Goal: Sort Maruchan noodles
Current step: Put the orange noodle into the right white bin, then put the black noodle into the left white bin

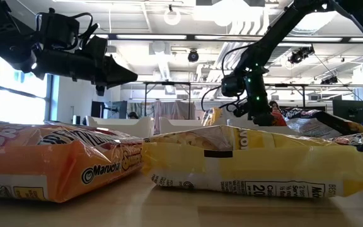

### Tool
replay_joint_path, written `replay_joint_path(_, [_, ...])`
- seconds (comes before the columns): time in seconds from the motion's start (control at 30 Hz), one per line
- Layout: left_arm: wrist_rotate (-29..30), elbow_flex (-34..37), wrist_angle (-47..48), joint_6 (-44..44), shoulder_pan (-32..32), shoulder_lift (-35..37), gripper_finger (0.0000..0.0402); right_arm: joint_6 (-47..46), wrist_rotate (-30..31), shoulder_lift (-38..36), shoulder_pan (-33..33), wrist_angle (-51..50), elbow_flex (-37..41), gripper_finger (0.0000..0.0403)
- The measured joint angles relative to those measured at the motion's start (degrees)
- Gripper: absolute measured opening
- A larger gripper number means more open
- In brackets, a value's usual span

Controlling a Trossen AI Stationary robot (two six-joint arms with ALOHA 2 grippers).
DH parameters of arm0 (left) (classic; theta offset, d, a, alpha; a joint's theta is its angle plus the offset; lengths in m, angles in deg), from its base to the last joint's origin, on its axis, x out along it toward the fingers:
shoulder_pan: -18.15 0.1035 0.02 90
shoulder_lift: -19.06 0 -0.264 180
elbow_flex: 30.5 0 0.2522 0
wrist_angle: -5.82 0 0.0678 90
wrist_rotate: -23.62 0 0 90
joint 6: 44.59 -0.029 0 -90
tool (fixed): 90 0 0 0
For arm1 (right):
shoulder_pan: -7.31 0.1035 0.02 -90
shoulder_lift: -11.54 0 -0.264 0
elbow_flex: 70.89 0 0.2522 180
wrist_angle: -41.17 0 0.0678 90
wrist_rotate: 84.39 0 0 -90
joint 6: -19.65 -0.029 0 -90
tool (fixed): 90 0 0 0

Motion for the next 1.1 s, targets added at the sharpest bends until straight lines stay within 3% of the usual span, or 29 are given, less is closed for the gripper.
replay_joint_path(0.3, [0.0,0.0,0.1,0.0,0.0,0.0,0.0028,-0.4,0.5,-2.6,0.7,-0.6,0.0,0.0000])
replay_joint_path(0.63, [0.0,0.0,0.4,-0.5,0.0,0.0,0.0028,-8.6,-7.4,-17.5,2.7,-3.3,1.3,0.0000])
replay_joint_path(0.73, [-0.5,0.0,0.5,-0.5,0.0,0.0,0.0028,-10.0,-14.7,-24.3,3.0,5.8,7.2,0.0000])
replay_joint_path(0.87, [-1.3,0.0,0.9,-0.5,0.0,0.0,0.0028,-15.2,-23.6,-33.7,4.8,23.6,20.6,0.0000])
replay_joint_path(1.1, [-5.2,0.0,1.4,-2.5,-1.0,0.0,0.0028,-26.2,-23.9,-46.4,15.3,54.2,41.0,0.0000])
